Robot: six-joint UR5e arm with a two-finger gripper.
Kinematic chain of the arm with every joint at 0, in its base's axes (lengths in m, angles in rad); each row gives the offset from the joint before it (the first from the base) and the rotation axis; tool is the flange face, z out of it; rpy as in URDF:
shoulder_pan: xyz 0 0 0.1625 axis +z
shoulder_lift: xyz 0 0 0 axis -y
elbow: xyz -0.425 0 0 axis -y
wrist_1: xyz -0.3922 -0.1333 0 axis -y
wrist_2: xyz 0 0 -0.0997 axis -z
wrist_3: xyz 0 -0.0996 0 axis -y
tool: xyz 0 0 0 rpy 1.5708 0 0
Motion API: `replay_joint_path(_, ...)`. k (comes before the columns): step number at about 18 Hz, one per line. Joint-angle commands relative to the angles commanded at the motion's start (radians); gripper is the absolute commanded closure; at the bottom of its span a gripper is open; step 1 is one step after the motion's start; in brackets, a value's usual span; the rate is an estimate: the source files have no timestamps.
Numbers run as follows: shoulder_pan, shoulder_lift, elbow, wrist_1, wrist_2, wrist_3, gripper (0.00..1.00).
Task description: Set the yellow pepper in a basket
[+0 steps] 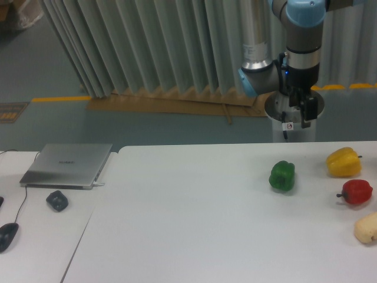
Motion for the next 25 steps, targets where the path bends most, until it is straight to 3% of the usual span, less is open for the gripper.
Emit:
replay_joint_path(3, -0.035, -0.002, 0.000, 0.008, 0.008, -0.002, 0.00)
replay_joint_path(25, -0.081, -0.002, -0.011, 0.012, 0.032, -0.003, 0.00)
